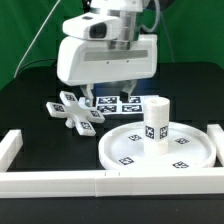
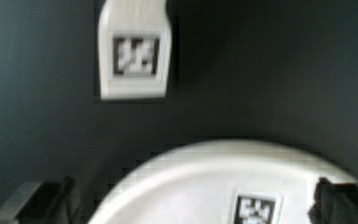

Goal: Assemble round table

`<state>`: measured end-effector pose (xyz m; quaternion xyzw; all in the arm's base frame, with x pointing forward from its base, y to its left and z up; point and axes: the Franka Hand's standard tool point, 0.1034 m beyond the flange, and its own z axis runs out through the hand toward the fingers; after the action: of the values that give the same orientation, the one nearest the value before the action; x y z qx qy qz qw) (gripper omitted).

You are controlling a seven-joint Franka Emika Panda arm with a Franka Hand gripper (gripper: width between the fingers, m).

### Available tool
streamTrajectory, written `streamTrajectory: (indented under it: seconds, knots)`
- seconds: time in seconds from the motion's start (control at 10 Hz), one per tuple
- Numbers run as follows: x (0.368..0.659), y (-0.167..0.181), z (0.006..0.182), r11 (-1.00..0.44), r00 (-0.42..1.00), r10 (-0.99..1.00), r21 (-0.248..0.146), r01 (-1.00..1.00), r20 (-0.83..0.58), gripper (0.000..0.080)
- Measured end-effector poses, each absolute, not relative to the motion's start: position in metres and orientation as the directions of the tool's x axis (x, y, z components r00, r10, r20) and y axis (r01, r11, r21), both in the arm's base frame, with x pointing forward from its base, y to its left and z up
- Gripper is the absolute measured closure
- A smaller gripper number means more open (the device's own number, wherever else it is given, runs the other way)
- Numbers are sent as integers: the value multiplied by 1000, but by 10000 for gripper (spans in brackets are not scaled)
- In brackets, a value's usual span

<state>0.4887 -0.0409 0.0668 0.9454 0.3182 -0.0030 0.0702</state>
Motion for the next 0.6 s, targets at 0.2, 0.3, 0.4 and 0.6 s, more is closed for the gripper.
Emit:
streamTrajectory:
  seconds: [0.2,0.3,0.4,0.6]
  knots:
    - [485,-39,64,-789,798,599,118,603,-75,150]
    - [479,-42,59,-793,801,591,111,599,-97,150]
    - [470,-41,57,-804,807,570,98,587,-157,150]
    - [459,-42,65,-808,785,534,83,583,-313,150]
